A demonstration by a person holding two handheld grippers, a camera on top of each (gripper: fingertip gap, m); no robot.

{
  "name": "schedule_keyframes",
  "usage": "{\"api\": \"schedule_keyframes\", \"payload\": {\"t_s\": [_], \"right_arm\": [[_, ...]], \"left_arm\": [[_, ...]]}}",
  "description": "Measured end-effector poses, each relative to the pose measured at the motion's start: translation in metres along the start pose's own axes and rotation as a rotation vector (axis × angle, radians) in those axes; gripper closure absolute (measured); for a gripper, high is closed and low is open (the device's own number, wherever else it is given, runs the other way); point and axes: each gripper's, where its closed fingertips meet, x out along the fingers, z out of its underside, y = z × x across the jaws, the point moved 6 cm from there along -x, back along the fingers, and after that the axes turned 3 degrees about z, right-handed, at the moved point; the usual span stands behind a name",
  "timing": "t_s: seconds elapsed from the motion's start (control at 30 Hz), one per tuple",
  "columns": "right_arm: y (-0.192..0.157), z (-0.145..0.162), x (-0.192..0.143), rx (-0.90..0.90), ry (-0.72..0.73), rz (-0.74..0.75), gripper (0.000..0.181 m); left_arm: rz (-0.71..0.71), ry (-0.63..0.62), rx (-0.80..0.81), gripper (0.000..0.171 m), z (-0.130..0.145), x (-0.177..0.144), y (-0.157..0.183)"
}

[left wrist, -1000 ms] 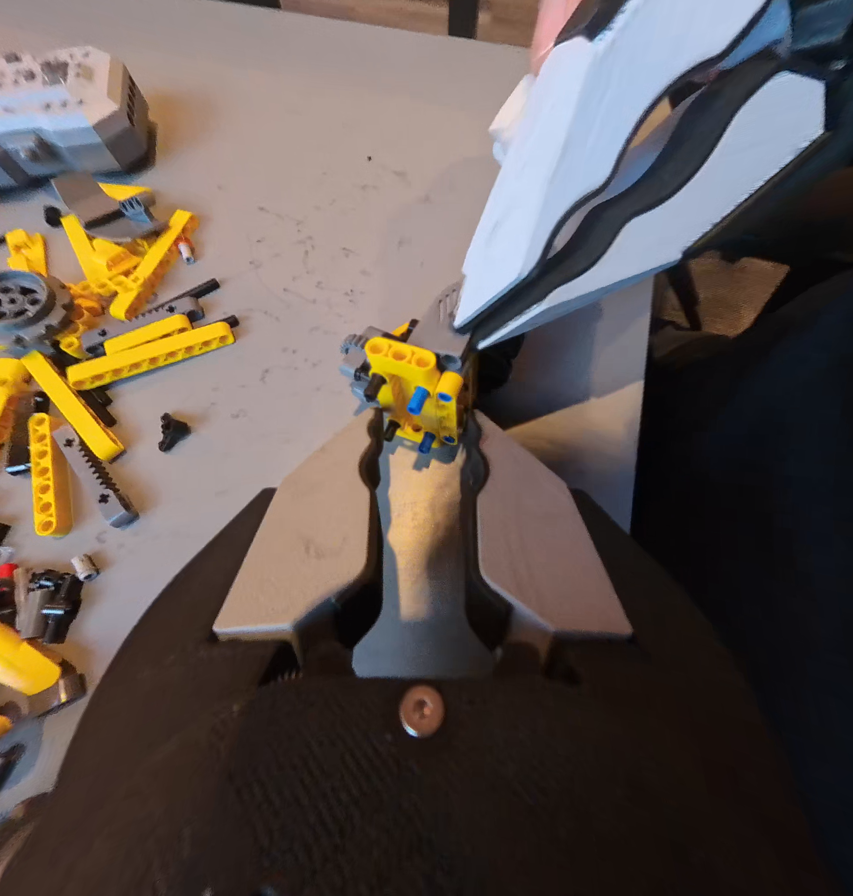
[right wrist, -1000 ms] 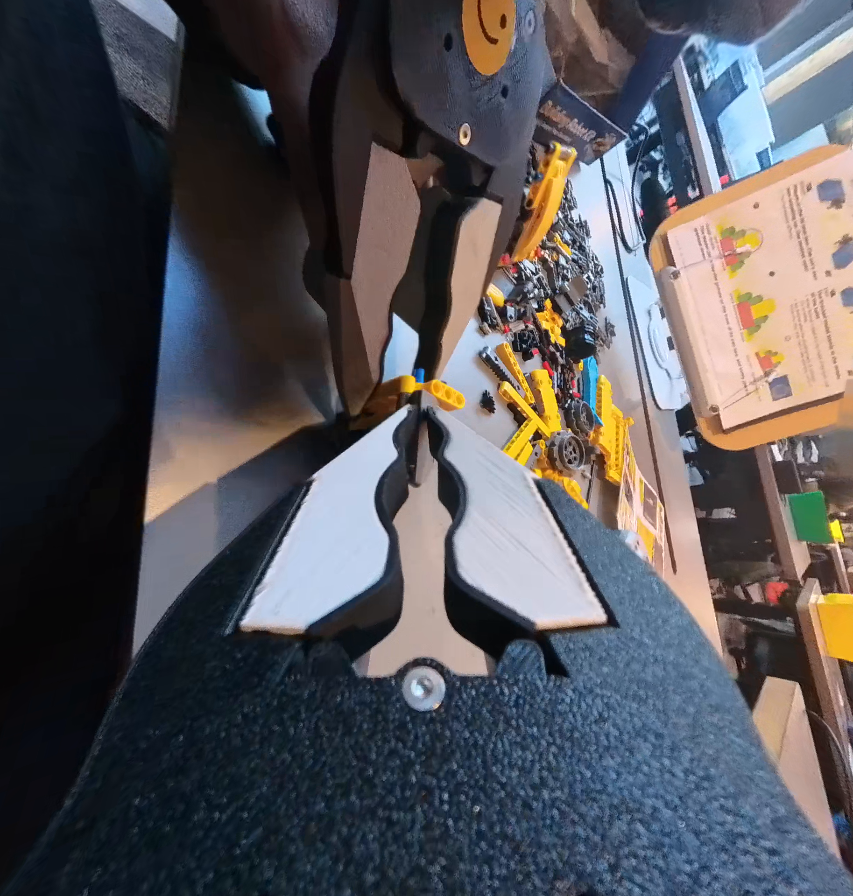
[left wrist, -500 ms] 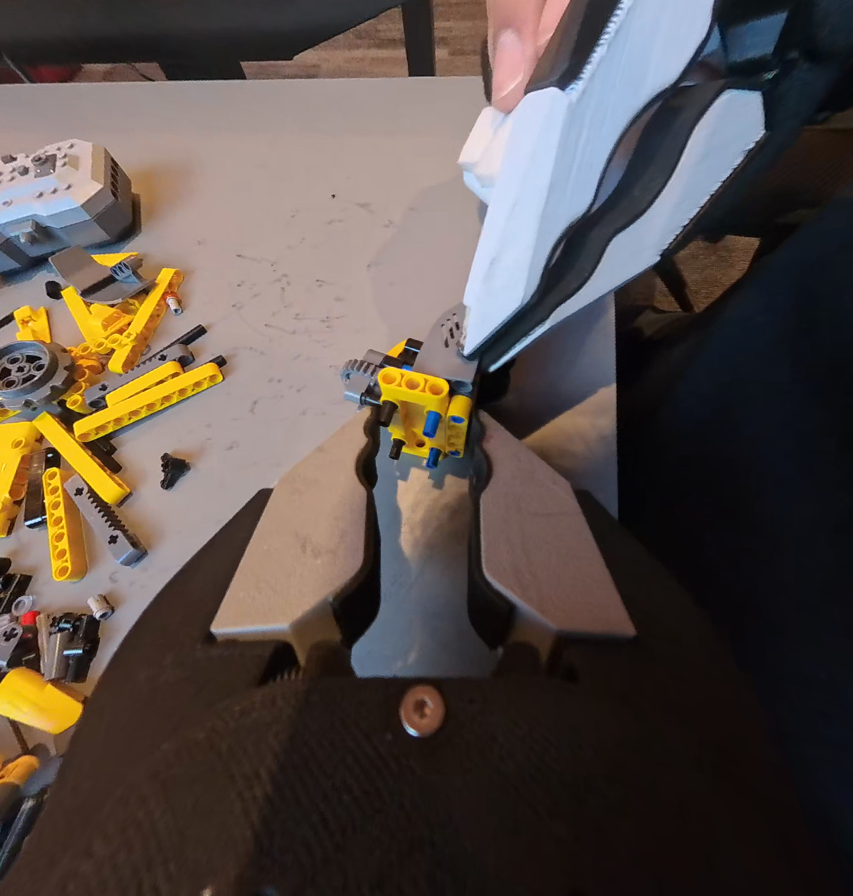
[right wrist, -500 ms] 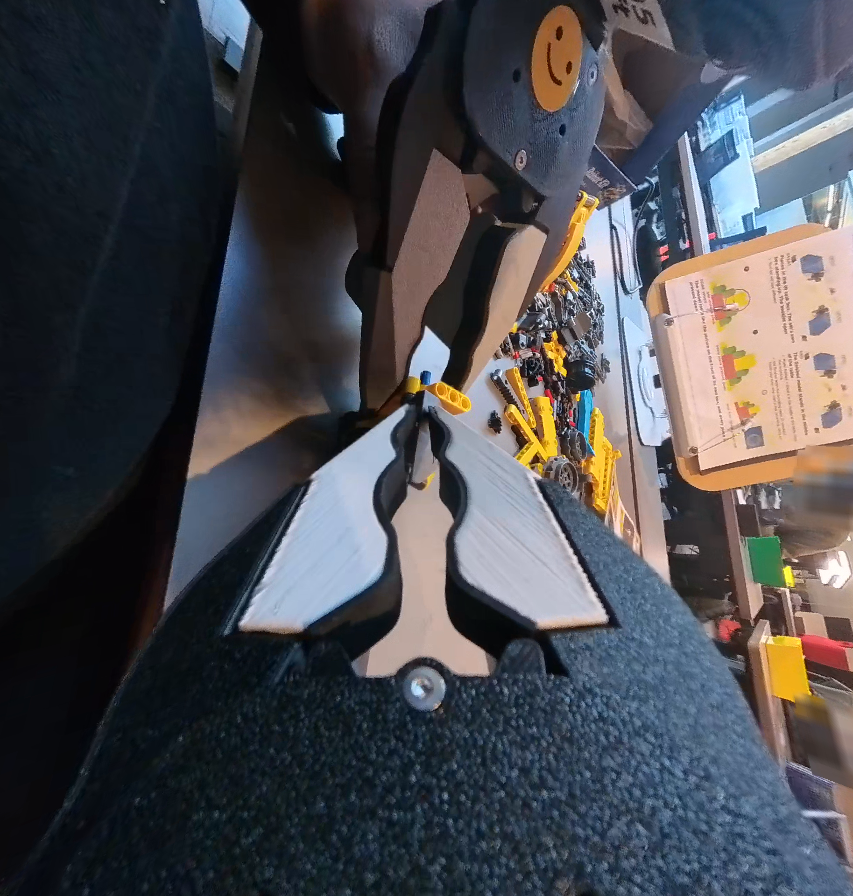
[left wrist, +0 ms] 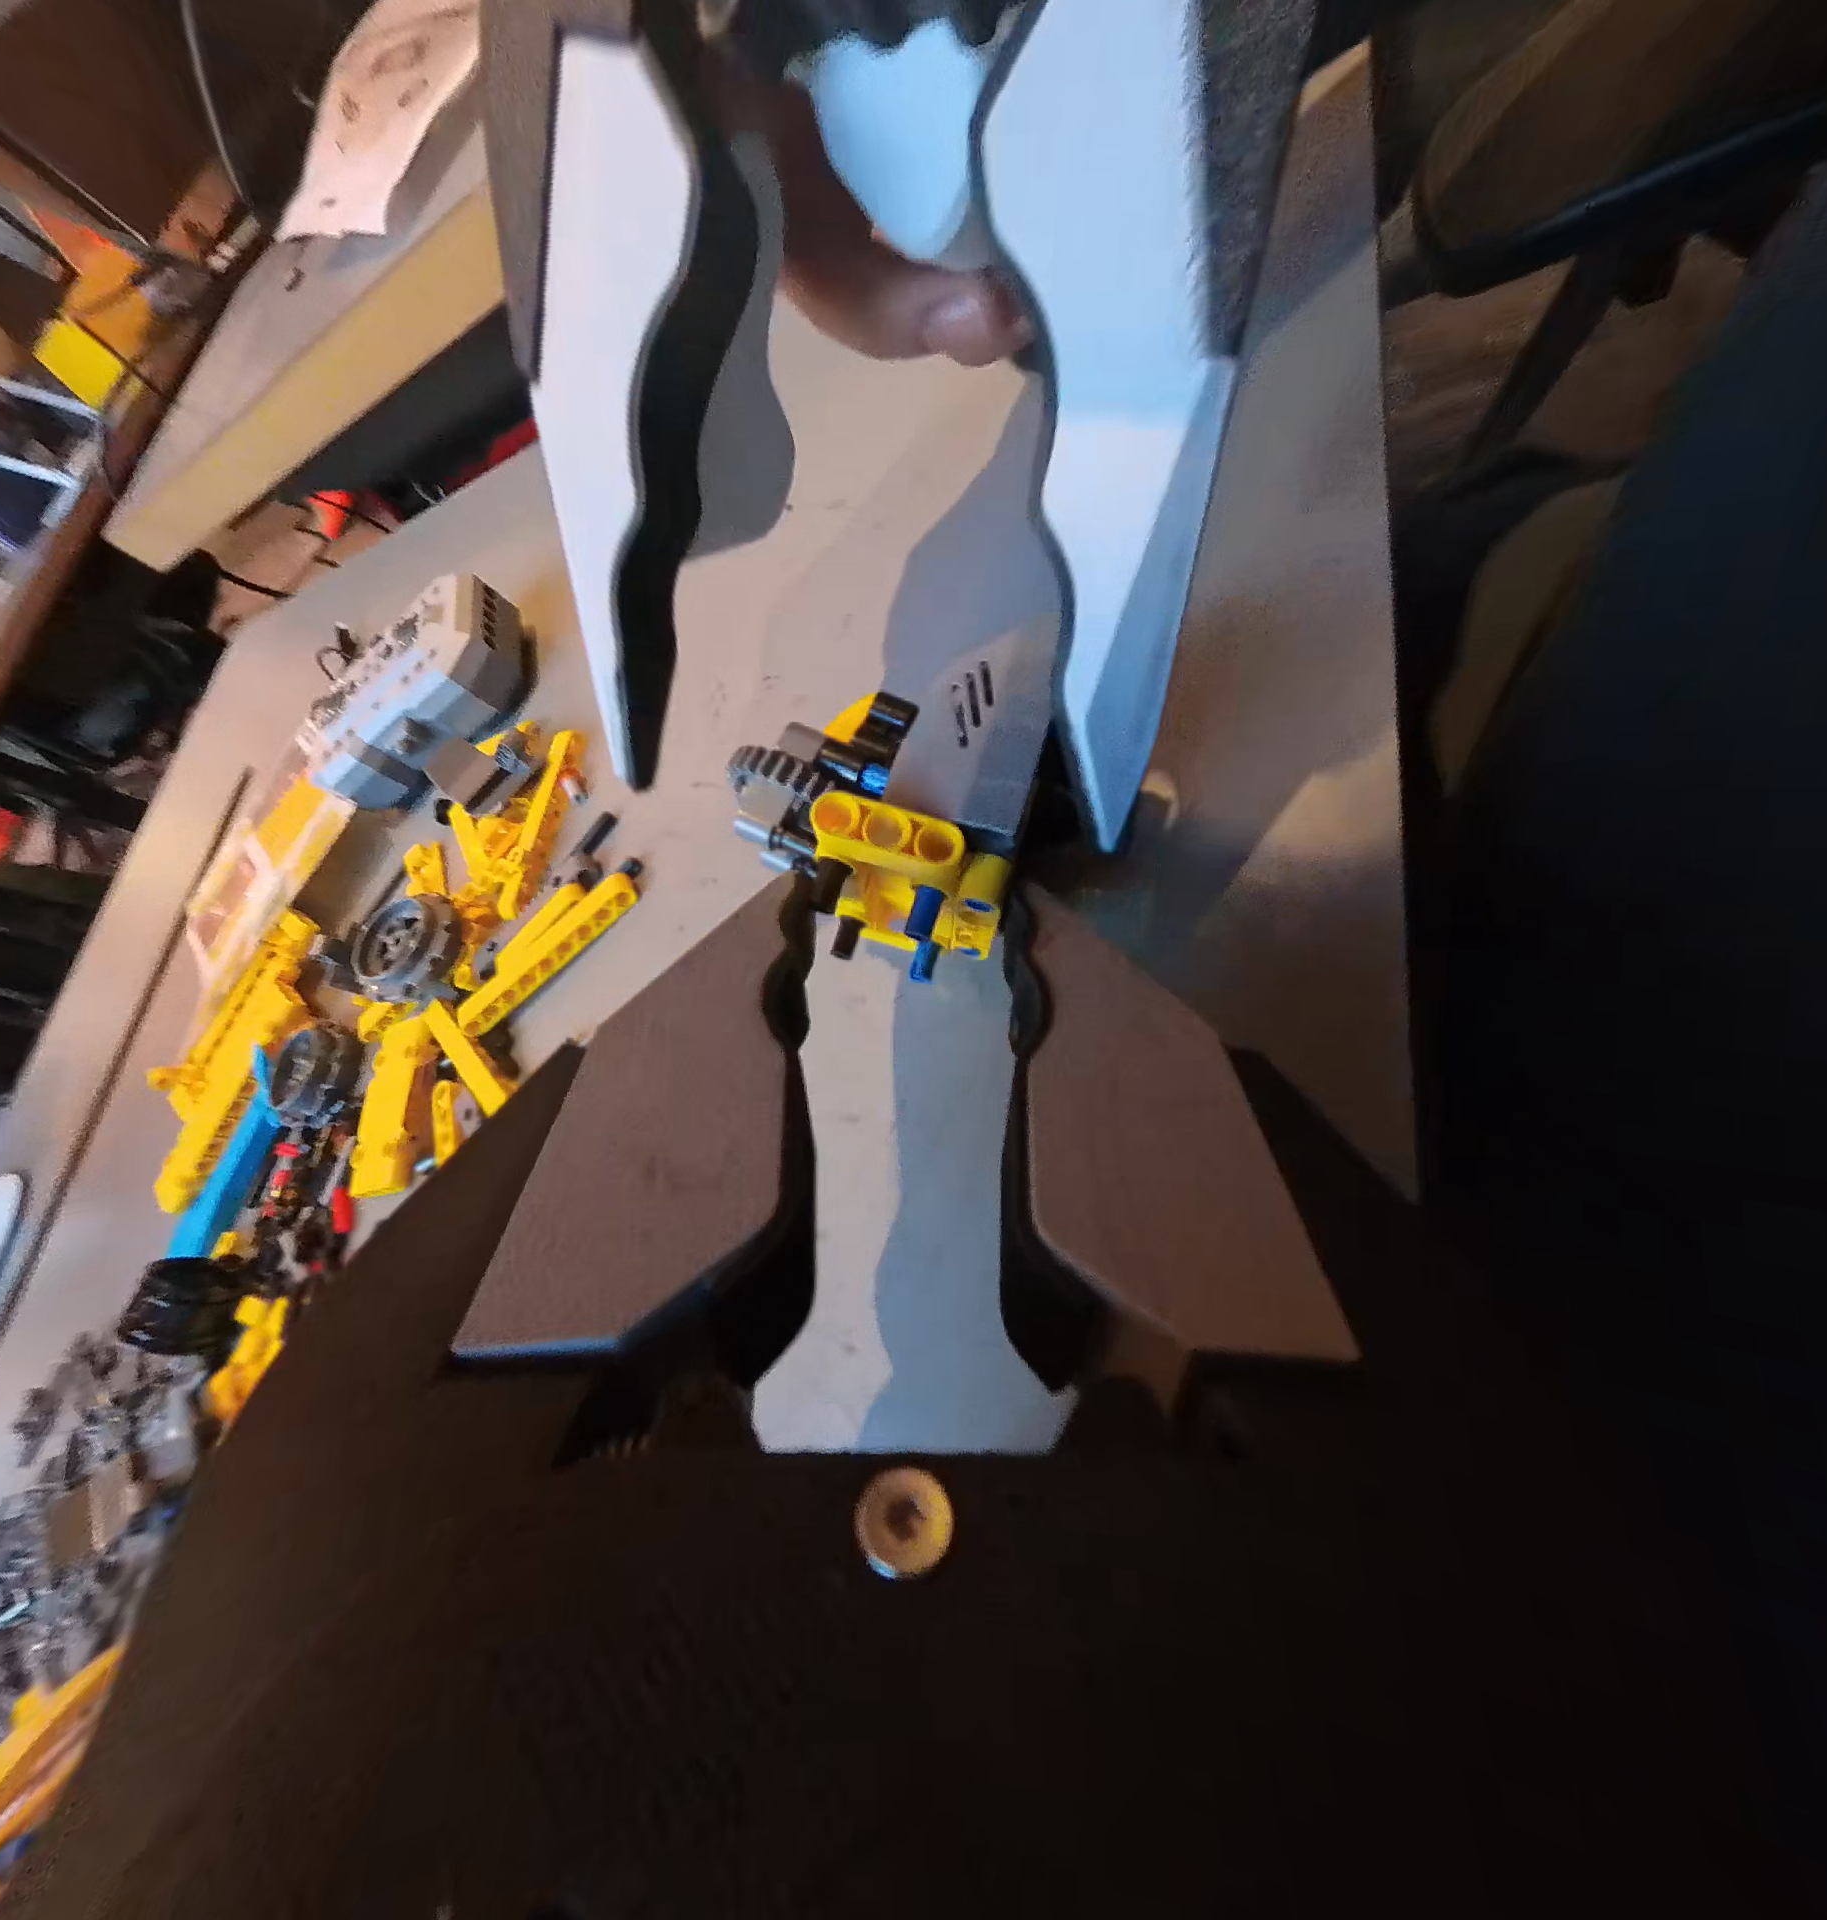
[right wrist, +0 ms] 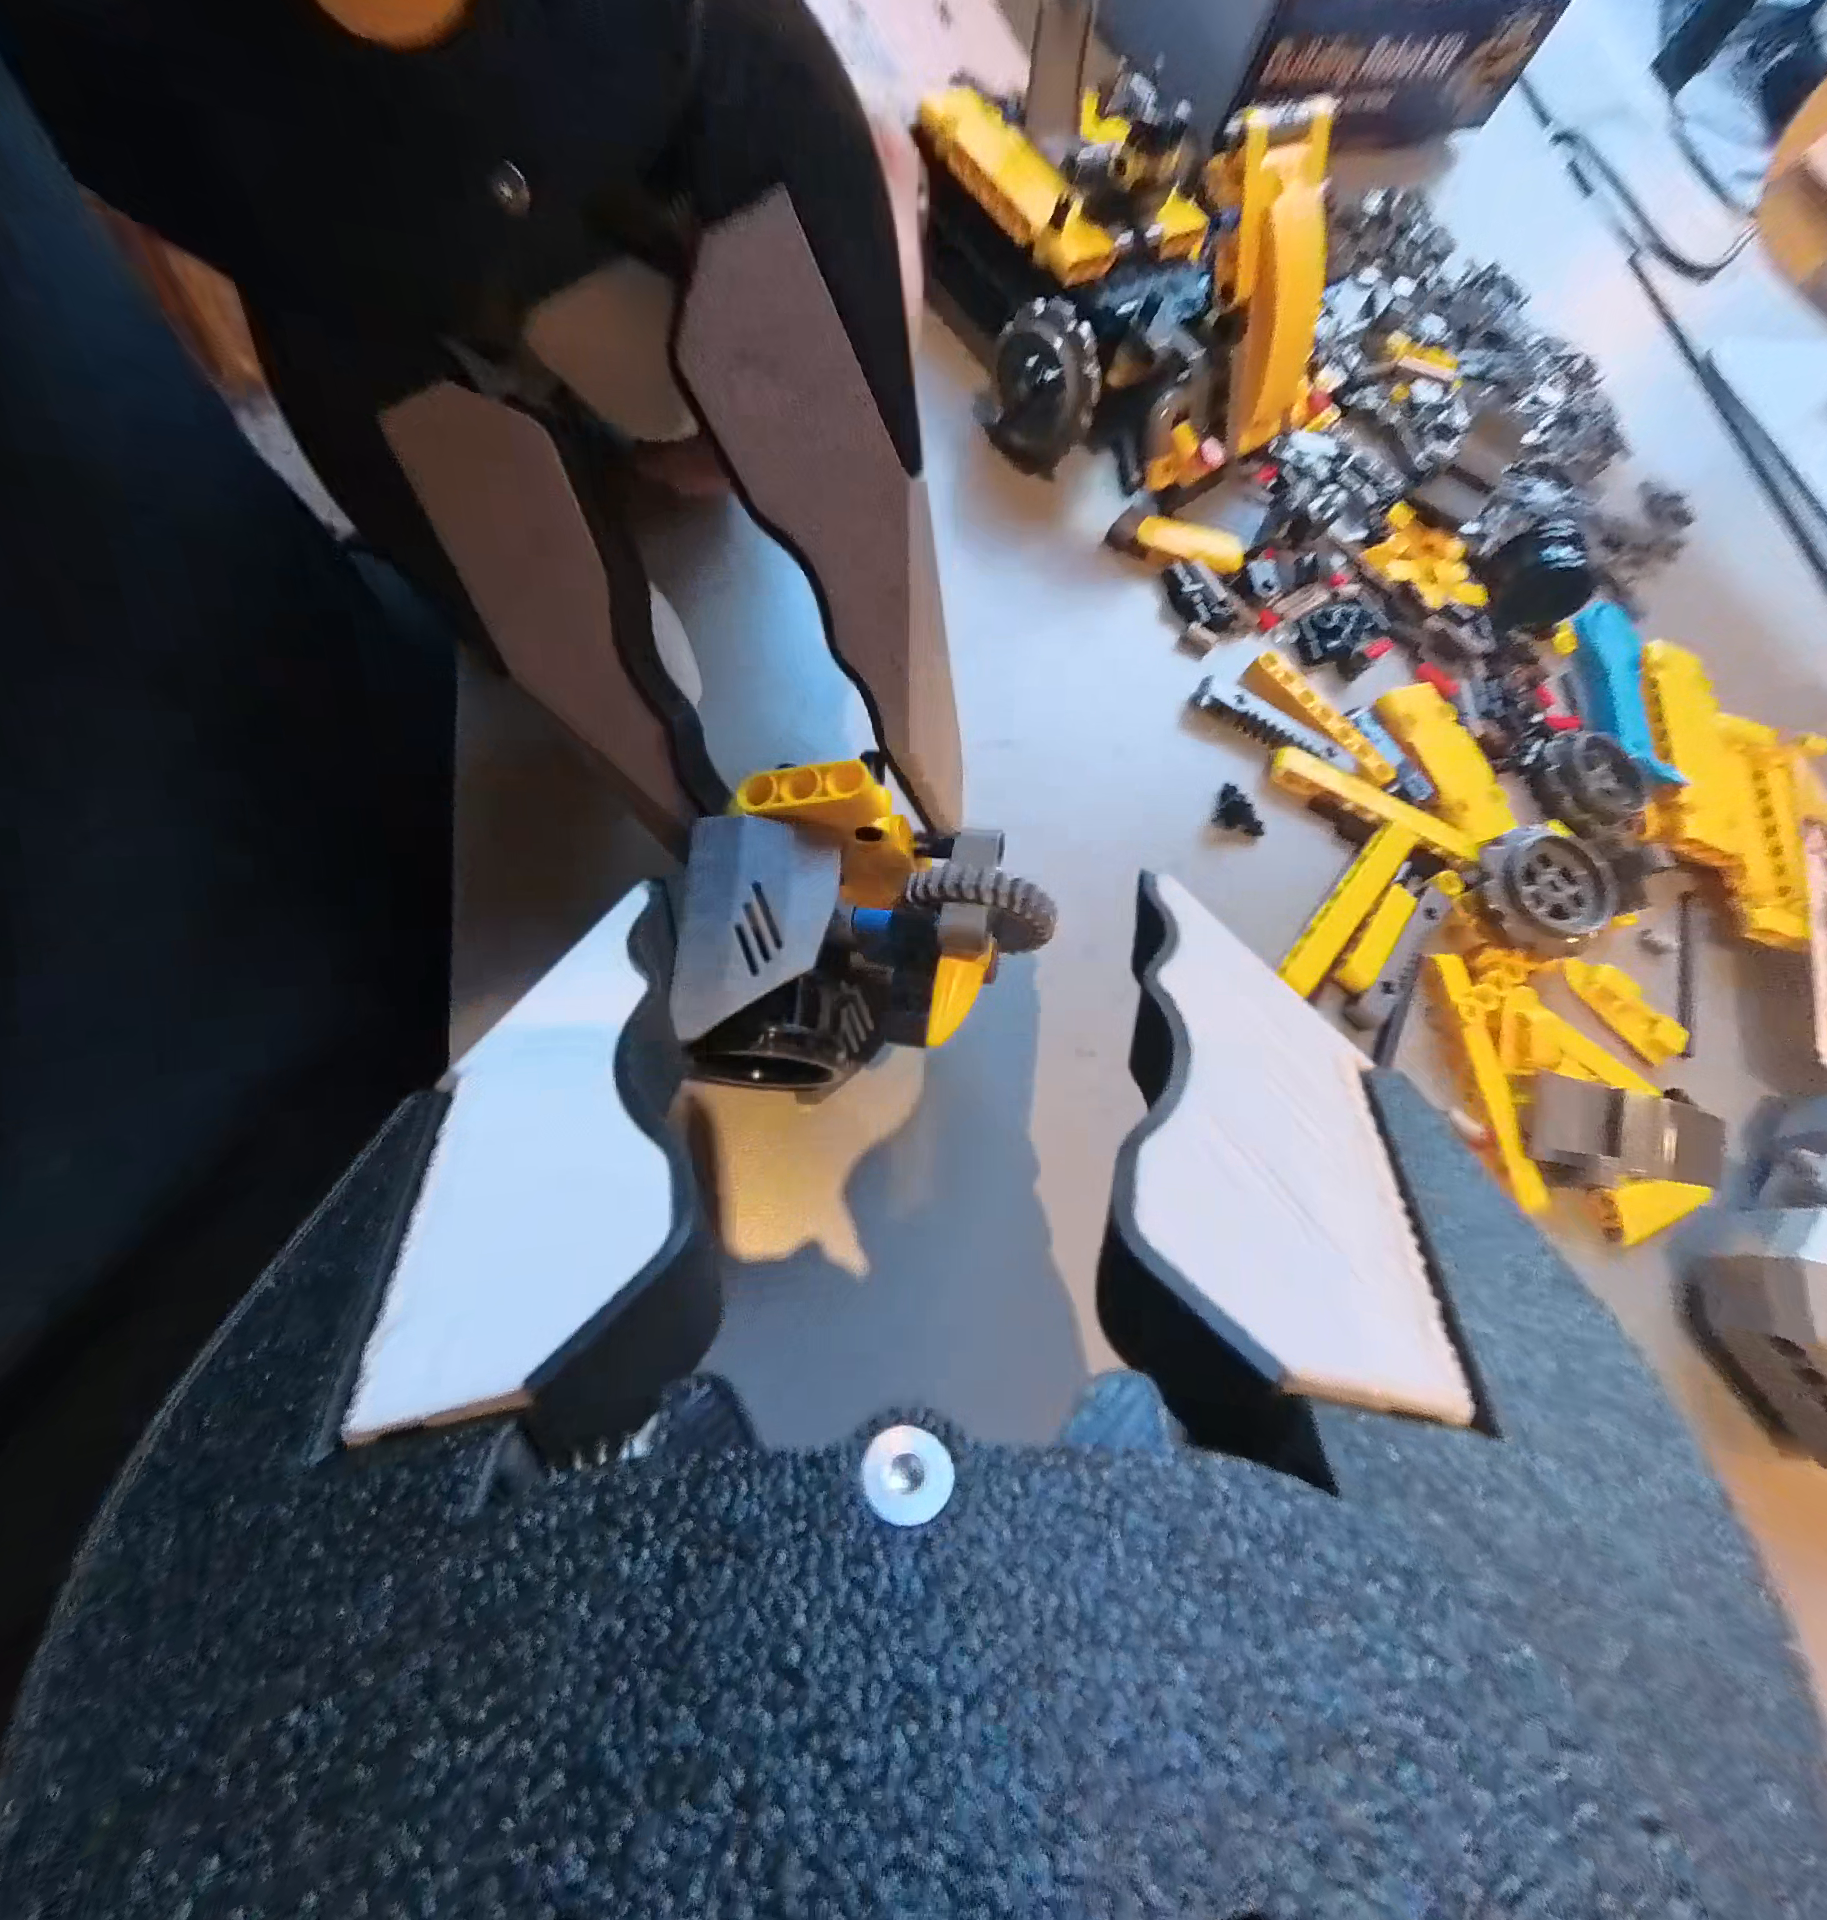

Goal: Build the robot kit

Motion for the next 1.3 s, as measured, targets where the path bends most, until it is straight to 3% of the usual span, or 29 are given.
{"api": "schedule_keyframes", "payload": {"t_s": [0.1, 0.23, 0.5, 0.9, 1.3], "right_arm": [[-0.004, 0.004, 0.005, 0.023, -0.023, -0.068, 0.105], [-0.006, 0.003, 0.005, -0.037, -0.027, -0.049, 0.107], [-0.011, 0.002, 0.007, -0.326, -0.12, 0.031, 0.105], [-0.016, 0.004, 0.008, -0.373, 0.004, 0.019, 0.105], [-0.03, 0.005, 0.005, -0.57, 0.039, 0.156, 0.107]], "left_arm": [[-0.036, -0.004, 0.046, 0.137, 0.001, -0.001, 0.002], [-0.035, -0.002, 0.053, 0.137, 0.001, -0.001, 0.003], [-0.043, 0.002, 0.118, 0.137, 0.003, -0.002, 0.006], [-0.053, -0.04, 0.192, 0.139, 0.013, -0.003, 0.008], [-0.144, -0.072, 0.384, 0.141, 0.012, -0.004, 0.015]]}}
